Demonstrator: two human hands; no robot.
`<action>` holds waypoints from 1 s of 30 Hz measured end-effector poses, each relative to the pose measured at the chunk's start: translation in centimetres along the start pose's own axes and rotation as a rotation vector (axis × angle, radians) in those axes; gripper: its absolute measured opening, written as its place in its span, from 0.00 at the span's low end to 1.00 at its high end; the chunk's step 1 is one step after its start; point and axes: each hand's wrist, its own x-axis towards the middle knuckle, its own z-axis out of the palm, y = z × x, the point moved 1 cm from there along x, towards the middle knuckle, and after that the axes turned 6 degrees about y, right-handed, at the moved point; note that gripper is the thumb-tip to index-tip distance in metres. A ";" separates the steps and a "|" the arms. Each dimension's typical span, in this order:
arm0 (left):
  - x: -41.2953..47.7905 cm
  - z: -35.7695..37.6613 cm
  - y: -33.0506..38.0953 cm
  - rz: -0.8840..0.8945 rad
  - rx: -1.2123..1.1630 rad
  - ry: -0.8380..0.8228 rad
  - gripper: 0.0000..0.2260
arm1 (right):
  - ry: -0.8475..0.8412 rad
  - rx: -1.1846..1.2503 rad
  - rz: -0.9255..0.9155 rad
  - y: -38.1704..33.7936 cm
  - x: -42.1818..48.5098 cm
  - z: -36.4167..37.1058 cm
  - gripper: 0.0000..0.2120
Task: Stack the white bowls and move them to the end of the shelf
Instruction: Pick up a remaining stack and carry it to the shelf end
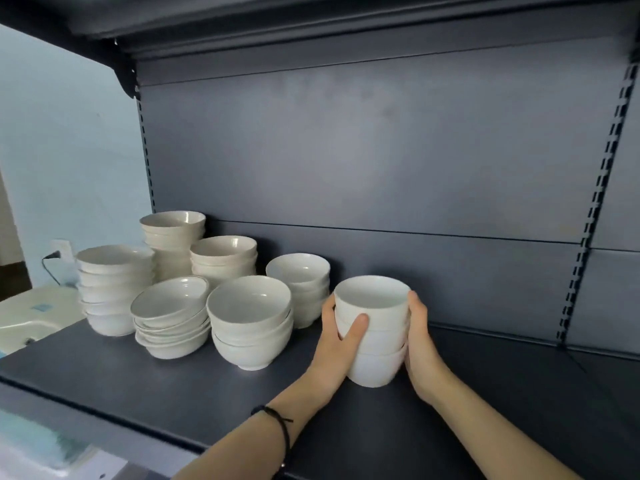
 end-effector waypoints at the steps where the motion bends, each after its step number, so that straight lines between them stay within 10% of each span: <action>1: 0.6 -0.3 -0.1 -0.012 -0.001 -0.033 0.32 | 0.007 -0.006 0.013 -0.1 0.2 0.2 0.26; 11: 5.5 -0.7 -1.8 -0.047 -0.038 -0.124 0.16 | 0.148 0.036 0.058 0.2 3.4 2.3 0.33; 14: 5.9 -0.8 -2.4 -0.016 -0.025 -0.018 0.27 | 0.199 -0.006 0.006 0.5 3.5 2.4 0.21; 19: 5.5 -1.0 -3.3 -0.006 -0.007 0.176 0.08 | 0.351 -0.098 -0.127 2.2 2.9 3.0 0.21; 30: 6.4 -0.9 -3.6 -0.039 -0.182 0.031 0.22 | 0.261 -0.108 -0.165 1.9 3.7 1.1 0.13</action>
